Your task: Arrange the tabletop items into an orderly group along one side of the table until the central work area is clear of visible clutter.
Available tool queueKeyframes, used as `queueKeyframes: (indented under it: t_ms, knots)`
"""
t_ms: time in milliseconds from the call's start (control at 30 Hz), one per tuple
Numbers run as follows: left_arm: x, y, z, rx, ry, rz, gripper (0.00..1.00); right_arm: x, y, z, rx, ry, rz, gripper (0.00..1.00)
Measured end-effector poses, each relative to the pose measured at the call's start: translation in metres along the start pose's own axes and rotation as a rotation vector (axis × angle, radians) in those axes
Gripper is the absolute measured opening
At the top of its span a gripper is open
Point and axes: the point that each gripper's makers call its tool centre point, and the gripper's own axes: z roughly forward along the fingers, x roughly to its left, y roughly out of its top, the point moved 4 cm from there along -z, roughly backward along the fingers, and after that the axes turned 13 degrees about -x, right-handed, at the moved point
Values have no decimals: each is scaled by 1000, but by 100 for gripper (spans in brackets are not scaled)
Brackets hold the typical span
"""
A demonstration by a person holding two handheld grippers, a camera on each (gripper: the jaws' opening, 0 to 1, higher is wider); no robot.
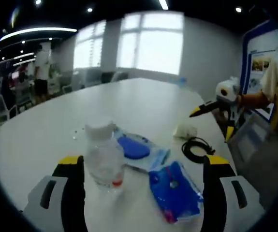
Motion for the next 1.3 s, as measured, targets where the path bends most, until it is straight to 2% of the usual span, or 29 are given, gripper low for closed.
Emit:
queueKeyframes:
  t_ms: [333, 433, 633, 800, 967, 1033, 1100, 1167, 1267, 1300]
  knots:
    - [7, 7, -13, 7, 90, 9, 99, -8, 8, 1, -4, 24, -21, 99]
    - [8, 11, -25, 19, 147, 16, 99, -8, 11, 1, -9, 33, -37, 99]
    - [-3, 18, -39, 3, 219, 22, 99, -8, 17, 2, -20, 57, -51, 99]
    - [-10, 24, -47, -46, 338, -4, 96, -11, 21, 1, -30, 67, -55, 99]
    - [-16, 28, -46, -95, 457, -6, 96, -14, 25, 3, -43, 73, -49, 99]
    - [-20, 28, -43, -114, 475, -18, 96, -16, 27, 4, -50, 74, -49, 99]
    - [-22, 28, -41, -119, 512, 7, 97, -18, 30, 6, -57, 75, -53, 99]
    - [-16, 26, -43, -115, 601, 21, 96, -20, 32, 8, -62, 80, -61, 99]
    - [-16, 25, -40, -154, 698, 3, 96, -24, 36, 10, -71, 79, -68, 99]
    - [-16, 25, -37, -167, 702, 8, 97, -25, 37, 10, -73, 77, -70, 99]
